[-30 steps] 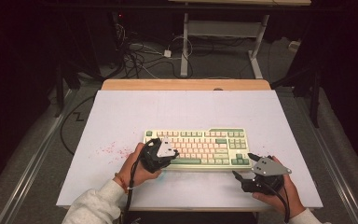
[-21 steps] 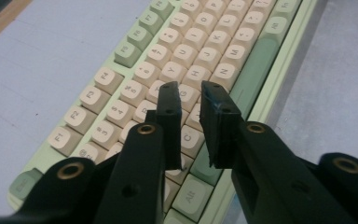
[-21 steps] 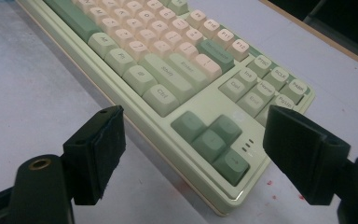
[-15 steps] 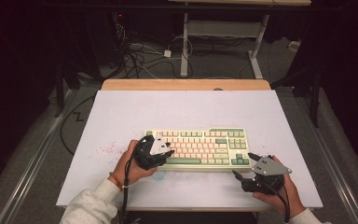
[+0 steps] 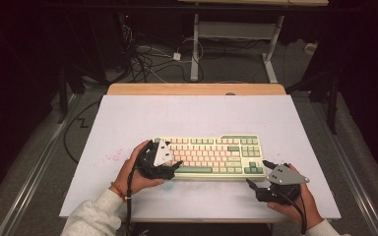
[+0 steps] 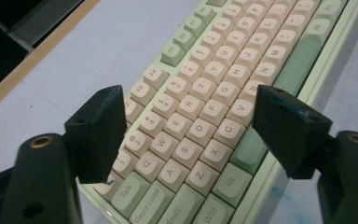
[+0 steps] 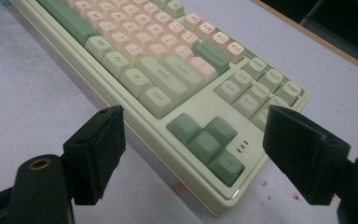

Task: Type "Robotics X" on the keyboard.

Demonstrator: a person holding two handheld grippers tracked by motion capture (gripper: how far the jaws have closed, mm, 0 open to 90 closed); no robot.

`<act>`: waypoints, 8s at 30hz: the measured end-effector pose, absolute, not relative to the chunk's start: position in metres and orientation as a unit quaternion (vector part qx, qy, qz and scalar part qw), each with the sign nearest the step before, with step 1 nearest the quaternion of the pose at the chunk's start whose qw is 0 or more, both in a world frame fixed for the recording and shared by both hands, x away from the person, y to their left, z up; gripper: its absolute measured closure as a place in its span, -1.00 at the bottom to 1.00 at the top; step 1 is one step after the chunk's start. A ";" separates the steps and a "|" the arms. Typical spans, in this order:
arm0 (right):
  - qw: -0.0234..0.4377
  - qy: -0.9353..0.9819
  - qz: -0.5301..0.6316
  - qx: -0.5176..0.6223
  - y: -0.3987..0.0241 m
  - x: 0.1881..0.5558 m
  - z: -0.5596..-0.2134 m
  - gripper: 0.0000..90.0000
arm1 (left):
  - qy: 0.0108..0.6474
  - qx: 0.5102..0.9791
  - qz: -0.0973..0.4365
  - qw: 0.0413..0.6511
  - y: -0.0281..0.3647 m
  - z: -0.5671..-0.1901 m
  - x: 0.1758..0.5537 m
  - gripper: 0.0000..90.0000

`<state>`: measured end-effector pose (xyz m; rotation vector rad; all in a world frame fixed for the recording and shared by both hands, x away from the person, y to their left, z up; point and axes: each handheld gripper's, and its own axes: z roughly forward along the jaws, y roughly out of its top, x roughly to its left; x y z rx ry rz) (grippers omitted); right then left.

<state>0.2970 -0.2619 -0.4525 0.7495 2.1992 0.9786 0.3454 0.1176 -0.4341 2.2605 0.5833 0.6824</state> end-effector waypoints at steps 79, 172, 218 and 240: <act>0.261 0.854 0.371 0.255 -0.225 0.345 -0.428 1.00 | 0.263 0.872 0.275 0.308 0.178 -0.473 0.312 -0.60; 0.228 0.878 0.336 0.253 -0.212 0.357 -0.459 1.00 | 0.251 0.909 0.143 0.299 0.121 -0.437 0.373 0.94; 0.233 0.876 0.337 0.254 -0.213 0.356 -0.460 1.00 | 0.229 0.921 0.150 0.279 0.104 -0.450 0.369 0.94; 0.231 0.877 0.336 0.256 -0.213 0.356 -0.459 1.00 | 0.234 0.904 0.181 0.307 0.113 -0.439 0.364 0.82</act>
